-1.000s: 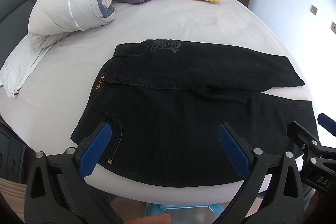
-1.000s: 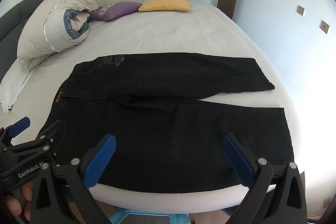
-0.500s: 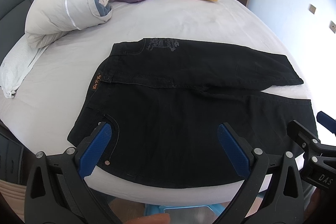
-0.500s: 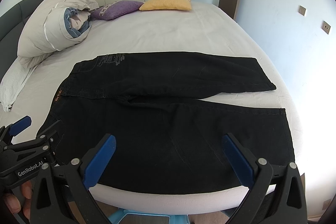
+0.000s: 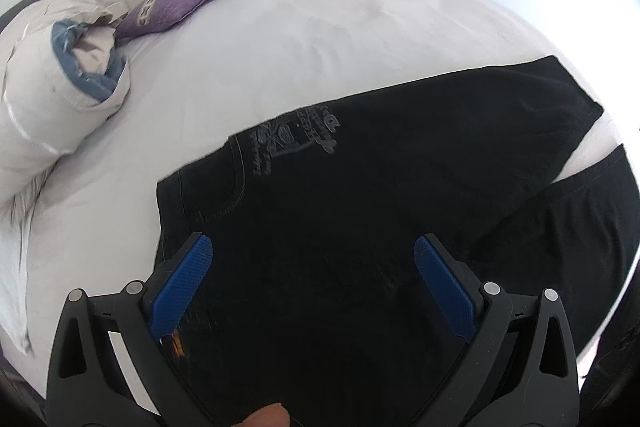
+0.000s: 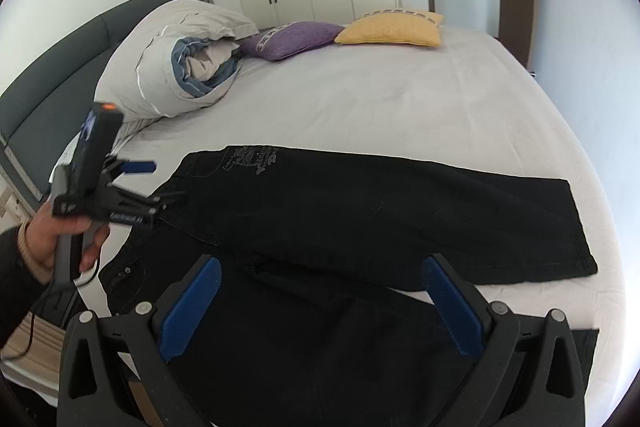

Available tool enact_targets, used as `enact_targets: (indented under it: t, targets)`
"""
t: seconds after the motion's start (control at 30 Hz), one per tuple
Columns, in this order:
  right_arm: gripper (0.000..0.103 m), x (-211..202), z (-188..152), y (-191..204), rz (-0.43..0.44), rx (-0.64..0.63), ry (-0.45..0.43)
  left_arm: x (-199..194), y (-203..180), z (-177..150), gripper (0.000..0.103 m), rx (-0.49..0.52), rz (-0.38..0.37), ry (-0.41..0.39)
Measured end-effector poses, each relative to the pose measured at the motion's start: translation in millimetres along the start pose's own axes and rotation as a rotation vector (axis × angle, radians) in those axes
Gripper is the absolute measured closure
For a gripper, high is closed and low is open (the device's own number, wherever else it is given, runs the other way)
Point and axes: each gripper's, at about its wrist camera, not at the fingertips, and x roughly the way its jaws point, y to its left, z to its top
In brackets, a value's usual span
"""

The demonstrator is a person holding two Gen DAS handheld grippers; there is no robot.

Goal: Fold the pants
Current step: 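Grasp the jeans waistband with the left tool while the right tool grasps the waistband corner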

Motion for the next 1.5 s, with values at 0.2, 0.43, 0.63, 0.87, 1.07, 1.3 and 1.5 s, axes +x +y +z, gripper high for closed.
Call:
enact_targets:
  t: [0.2,0.43,0.63,0.87,1.07,1.3,1.5]
  targets:
    - [0.020,49.3,16.4,-30.4,0.106,-0.096,0.072,91.9,51.5,71.6,0.000,0.102,-0.119,0.103]
    - [0.021,87.5,26.1,-58.8,0.185,-0.143,0.109,166.2,98.3,103.9,0.029,0.180,-0.191,0.229]
    - [0.026,113.4,41.0,-66.9,0.214,-0.163,0.144,198.1,115.4,108.9,0.033,0.193,-0.291,0.297]
    - [0.031,135.5,72.3,-53.1,0.254,-0.225,0.159,200.9,118.0,103.0,0.050,0.214,-0.309,0.300]
    - [0.037,166.7,107.7,-38.9,0.246,-0.287,0.173,181.3,108.4,97.0,0.091,0.295,-0.238,0.228]
    - [0.047,209.8,138.8,-0.4,0.252,-0.463,0.233,123.4,97.7,78.5,0.095,0.335,-0.161,0.007]
    - [0.057,248.8,144.9,27.0,0.259,-0.602,0.322,77.9,89.2,41.8,0.095,0.390,-0.124,-0.109]
